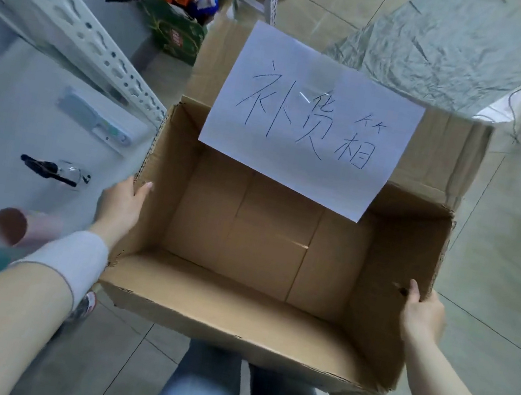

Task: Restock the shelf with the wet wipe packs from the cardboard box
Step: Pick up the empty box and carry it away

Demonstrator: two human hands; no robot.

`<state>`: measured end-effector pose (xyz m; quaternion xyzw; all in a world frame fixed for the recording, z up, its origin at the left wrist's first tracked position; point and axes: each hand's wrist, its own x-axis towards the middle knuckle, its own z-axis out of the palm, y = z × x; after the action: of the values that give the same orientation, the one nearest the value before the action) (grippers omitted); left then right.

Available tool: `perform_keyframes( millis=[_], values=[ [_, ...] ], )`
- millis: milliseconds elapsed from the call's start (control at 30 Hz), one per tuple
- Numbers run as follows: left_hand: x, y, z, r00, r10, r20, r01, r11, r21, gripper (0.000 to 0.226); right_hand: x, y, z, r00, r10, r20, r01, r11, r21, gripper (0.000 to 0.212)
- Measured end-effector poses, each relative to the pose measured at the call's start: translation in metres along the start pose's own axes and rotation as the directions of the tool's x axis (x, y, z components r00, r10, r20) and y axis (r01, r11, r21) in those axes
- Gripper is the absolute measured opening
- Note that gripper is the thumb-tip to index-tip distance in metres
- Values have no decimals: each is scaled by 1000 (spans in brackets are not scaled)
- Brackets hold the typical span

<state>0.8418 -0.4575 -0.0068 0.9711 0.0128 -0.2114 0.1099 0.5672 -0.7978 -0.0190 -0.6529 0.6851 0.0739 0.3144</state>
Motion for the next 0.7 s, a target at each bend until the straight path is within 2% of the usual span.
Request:
perform_keyframes(
  millis=[133, 300, 567, 700],
  values=[
    [-77, -26, -26, 992, -45, -116, 44, 999, -13, 41, -20, -2, -41, 988, -151, 38, 151, 988, -17, 41],
    [-175, -63, -50, 967, -134, -217, 109, 986, -123, 34, -47, -6, -86, 938, -326, 117, 336, 938, -81, 42],
    [-291, -135, -74, 892, -329, -310, 267, 937, -226, 39, -110, -22, -107, 786, -558, 266, 613, 758, -222, 40],
    [-356, -182, -79, 822, -457, -339, 366, 881, -300, 40, -162, -28, -100, 689, -630, 359, 720, 651, -238, 36]
  ],
)
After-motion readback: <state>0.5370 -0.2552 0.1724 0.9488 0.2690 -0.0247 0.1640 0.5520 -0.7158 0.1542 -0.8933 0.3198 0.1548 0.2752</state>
